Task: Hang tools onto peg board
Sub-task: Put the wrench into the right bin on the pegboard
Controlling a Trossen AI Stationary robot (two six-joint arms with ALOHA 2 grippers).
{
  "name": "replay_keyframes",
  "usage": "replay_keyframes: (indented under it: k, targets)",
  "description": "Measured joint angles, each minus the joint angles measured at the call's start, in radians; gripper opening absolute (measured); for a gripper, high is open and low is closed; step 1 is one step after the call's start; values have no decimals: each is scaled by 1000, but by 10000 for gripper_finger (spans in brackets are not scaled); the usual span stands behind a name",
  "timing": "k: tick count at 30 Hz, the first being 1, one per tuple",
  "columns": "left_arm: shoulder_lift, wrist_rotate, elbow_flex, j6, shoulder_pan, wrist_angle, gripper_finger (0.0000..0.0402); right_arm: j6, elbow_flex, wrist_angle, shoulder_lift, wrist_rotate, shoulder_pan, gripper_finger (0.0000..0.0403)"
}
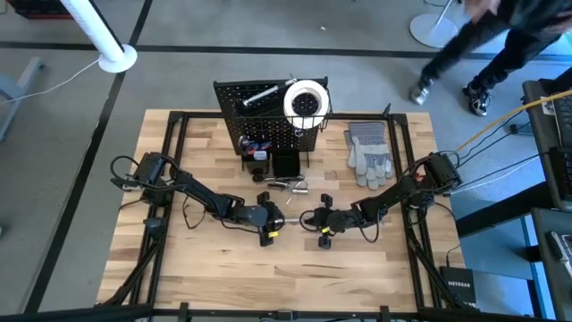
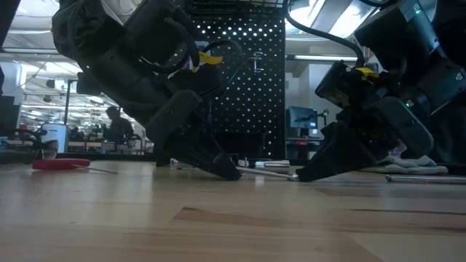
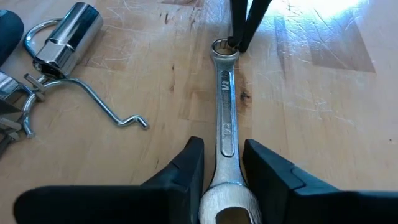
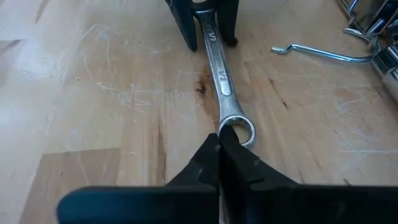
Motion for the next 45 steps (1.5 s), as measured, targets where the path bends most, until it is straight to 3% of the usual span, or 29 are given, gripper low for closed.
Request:
replay_keyframes:
  k: [8,17,21,25,30,34,39,45]
  targets:
    - [-26,-7,-1,5,-9,-10,86,7,-3,7,-31,-9,1,38]
    - [-196,-100,-5,-16,-65,-187,86,35,-5,-320,-338,-160,1,117]
    - [-282,-159,-11,-5,-96,-184,86,53,-5,-393,-442,-144,1,134]
    - [-329,-159,-34,40,-120,-23,86,-30,-5,-254,-445,-106,1,141]
    - [-328,-47,-120,52,-123,305,86,-172,-5,24,-383,-9,1,151]
    - [-328,15,-154,46,-117,485,86,-332,-3,260,-316,-1,1,152]
    - [-328,76,-155,29,-97,541,86,-522,33,466,-270,-101,1,152]
    - [-328,75,-155,7,-82,555,86,-609,138,409,-257,-184,1,152]
